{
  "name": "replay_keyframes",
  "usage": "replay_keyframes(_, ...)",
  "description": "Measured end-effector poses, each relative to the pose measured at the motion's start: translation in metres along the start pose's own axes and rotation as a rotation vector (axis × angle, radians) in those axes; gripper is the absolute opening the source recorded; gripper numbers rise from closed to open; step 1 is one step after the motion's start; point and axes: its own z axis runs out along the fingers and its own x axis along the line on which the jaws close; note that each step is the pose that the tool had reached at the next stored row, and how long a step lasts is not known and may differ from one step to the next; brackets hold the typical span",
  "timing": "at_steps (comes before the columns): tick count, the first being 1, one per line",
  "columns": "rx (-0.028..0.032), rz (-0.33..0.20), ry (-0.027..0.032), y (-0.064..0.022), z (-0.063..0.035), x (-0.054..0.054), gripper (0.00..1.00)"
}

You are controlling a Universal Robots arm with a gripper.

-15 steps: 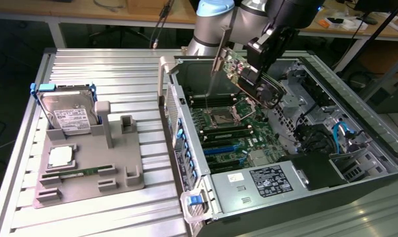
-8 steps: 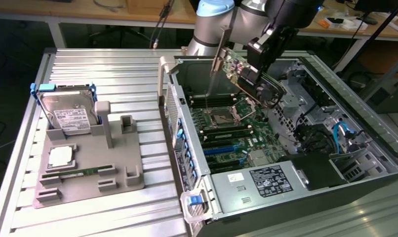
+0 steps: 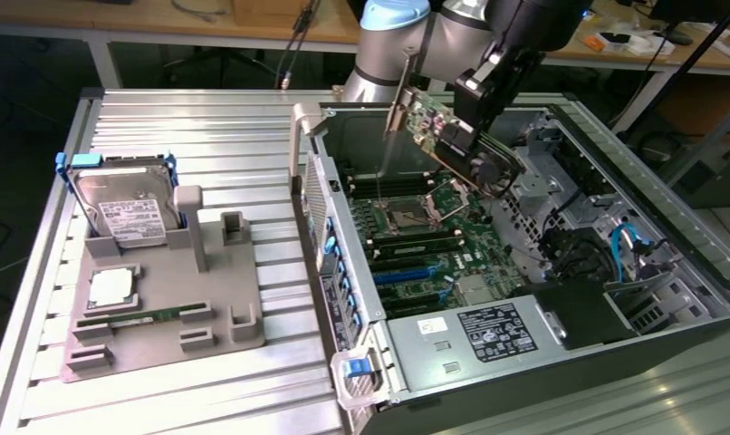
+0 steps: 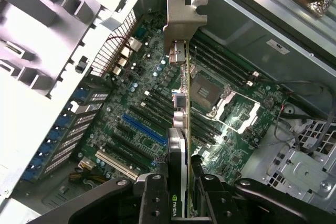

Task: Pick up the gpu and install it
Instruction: 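Insert the gpu into the slot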

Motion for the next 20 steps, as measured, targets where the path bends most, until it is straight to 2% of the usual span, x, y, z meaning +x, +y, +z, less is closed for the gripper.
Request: replay_keyframes(20,-0.0014,-0.054,0.0022,0.0029,0.0001,-0.0018,0.27)
